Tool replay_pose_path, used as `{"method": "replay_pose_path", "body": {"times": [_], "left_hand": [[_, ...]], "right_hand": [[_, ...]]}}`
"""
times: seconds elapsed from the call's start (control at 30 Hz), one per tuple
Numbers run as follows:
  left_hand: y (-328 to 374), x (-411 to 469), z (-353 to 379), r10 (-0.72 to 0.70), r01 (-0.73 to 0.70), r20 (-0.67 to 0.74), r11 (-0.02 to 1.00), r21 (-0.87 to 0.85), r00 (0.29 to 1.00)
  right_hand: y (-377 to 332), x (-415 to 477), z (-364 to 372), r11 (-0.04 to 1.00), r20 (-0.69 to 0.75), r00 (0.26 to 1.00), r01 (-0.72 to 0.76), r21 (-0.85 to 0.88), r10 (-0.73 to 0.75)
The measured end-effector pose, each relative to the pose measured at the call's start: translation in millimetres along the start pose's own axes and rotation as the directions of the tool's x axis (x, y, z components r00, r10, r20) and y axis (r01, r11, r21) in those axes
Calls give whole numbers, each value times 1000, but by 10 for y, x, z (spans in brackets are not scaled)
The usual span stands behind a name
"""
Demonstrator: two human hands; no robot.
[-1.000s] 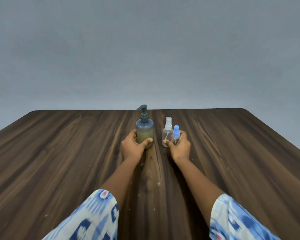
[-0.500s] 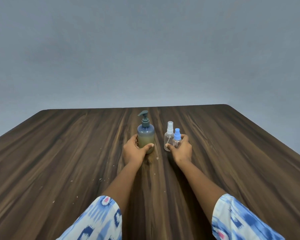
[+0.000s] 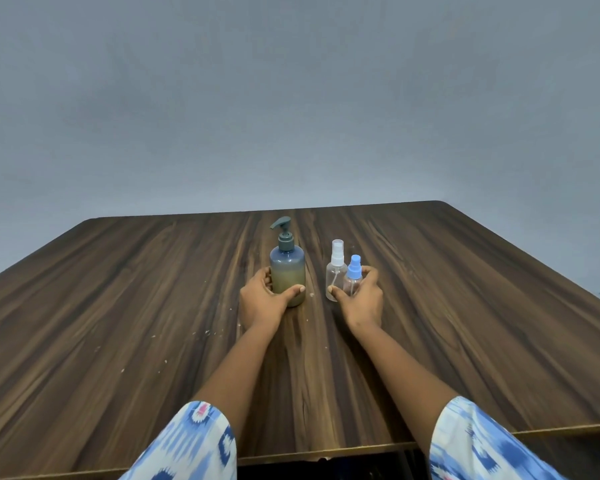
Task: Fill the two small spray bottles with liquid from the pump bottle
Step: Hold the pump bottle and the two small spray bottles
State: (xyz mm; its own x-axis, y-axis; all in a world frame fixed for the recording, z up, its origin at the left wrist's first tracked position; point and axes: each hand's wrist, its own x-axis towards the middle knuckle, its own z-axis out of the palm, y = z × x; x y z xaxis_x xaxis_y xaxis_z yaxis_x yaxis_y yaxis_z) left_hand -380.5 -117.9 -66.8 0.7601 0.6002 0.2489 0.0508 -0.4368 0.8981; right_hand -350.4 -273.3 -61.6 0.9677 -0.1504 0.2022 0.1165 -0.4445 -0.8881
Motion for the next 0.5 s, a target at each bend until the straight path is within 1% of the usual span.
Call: {"method": "replay_pose_path", "body": {"times": [0.1, 0.27, 0.5], "left_hand": [[-18, -85, -16, 36, -36, -19, 999, 7, 999], [-89, -224, -14, 120, -118, -93, 993, 28, 988], [-115, -249, 2, 151, -143, -131, 987, 67, 980]], "right_hand": [[30, -68, -20, 1000, -20, 1000, 16, 5, -16], [66, -132, -37, 997, -49, 996, 72, -8, -72], [101, -110, -27, 993, -37, 992, 120, -14, -121]]}}
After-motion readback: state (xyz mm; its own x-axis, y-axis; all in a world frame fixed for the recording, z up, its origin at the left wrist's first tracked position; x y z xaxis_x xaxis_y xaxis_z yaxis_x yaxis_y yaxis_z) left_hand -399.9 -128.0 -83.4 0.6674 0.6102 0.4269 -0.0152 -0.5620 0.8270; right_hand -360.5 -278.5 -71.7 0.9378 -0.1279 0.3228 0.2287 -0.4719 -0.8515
